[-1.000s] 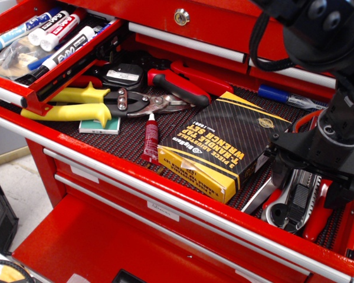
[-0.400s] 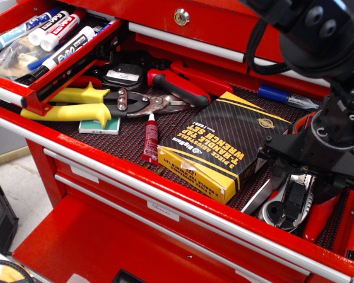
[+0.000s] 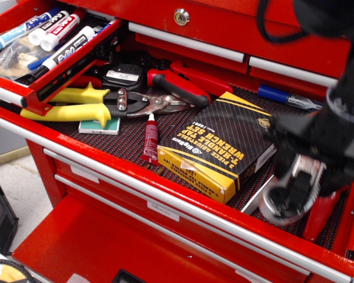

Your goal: Pick up box cutter and put into drawer

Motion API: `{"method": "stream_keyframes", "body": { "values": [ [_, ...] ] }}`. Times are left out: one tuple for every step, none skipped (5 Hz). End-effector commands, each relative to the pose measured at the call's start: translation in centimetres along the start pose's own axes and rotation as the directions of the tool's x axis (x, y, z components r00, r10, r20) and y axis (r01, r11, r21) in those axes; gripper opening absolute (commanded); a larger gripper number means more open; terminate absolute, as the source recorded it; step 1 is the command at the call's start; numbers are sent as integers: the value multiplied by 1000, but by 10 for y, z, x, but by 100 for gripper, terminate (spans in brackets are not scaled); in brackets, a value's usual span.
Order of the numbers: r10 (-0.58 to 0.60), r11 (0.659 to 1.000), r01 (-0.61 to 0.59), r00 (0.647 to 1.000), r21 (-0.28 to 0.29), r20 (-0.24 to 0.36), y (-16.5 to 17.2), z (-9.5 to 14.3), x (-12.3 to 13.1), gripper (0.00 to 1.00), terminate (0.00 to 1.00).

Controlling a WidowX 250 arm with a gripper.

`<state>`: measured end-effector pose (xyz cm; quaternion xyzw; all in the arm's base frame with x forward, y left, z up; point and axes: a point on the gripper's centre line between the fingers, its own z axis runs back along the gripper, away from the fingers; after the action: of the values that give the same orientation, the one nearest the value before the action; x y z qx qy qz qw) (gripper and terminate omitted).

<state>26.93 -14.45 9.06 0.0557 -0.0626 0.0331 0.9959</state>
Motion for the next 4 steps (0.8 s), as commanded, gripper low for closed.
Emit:
{"method": "stream_keyframes", "body": {
  "values": [
    [33, 999, -35, 998, 27, 49, 74, 56, 12, 0, 0],
    [6, 997, -11, 998, 72, 69, 124, 64, 14, 0, 0],
    [-14, 996, 7, 997, 85, 73, 174, 67, 12, 0, 0],
    [-30, 994, 21, 996, 105, 86, 224, 65, 16, 0, 0]
  ]
}}
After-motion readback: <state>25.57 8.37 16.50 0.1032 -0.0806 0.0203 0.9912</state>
